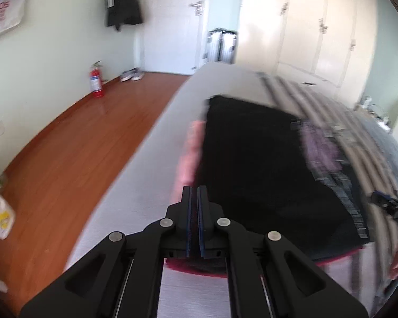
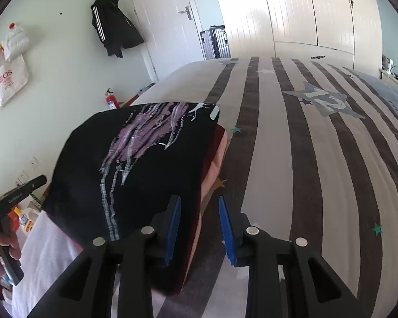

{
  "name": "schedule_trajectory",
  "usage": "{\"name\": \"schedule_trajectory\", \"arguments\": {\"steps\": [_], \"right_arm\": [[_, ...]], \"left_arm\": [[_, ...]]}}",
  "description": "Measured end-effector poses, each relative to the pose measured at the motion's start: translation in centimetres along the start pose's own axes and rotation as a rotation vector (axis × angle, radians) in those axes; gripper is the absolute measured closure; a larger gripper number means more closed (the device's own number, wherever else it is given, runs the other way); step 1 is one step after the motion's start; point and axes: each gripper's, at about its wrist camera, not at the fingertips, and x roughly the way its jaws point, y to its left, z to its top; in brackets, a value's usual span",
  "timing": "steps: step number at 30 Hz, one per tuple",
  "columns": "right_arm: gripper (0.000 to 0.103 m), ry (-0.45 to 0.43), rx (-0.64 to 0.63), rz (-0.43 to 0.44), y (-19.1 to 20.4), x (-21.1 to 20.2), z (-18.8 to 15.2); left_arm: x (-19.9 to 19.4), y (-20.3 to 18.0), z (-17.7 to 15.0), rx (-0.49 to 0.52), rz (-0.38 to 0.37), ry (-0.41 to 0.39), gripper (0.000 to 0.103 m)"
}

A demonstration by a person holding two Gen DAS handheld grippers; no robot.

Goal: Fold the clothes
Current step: 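Lower the shirt onto the stack and open the right gripper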

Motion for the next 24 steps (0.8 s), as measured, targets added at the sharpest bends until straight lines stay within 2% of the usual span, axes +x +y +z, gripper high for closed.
{"name": "schedule_trajectory", "arguments": {"steps": [2, 5, 8, 10, 11, 13, 16, 18, 22, 24], "right_arm": [[0.074, 0.0, -0.016, 0.025, 0.8, -0.3, -0.3], [0.074, 0.026, -0.034, 0.044, 2.1, -0.1, -1.3], [0.074, 0.071, -0.034, 0.032, 2.0, 0.4, -2.9], [0.074, 0.095, -0.019, 0.024, 1.2, 0.2, -3.9], [0.072, 0.096, -0.013, 0.018, 0.8, -0.3, -4.2], [0.072, 0.083, -0.014, 0.002, 0.1, -1.2, -4.1], [0.069, 0.016, -0.018, -0.011, -0.3, -1.6, -1.7], [0.068, -0.021, -0.019, -0.009, -0.3, -0.4, 0.9], [0.068, -0.073, -0.049, -0.006, 1.1, 3.9, 6.6], [0.068, -0.067, -0.055, -0.007, 1.8, 6.1, 8.4]], "left_arm": [[-0.2, -1.9, -0.5, 0.028, -0.044, 0.008, 0.1], [0.9, -1.6, -2.4, 0.044, -0.019, 0.06, 0.1], [1.6, 0.8, -3.7, 0.024, 0.074, 0.088, 0.1], [1.2, 2.4, -3.7, 0.013, 0.154, 0.066, 0.1], [0.9, 3.1, -3.4, -0.006, 0.176, 0.052, 0.1], [0.7, 3.5, -2.1, -0.031, 0.168, 0.017, 0.1], [1.9, 1.9, 1.4, -0.001, 0.105, -0.037, 0.1], [3.5, 0.5, 4.2, 0.013, 0.054, -0.062, 0.1], [8.0, -1.8, 8.6, 0.035, -0.015, -0.05, 0.099], [10.5, -2.5, 9.8, 0.064, -0.008, -0.02, 0.098]]}}
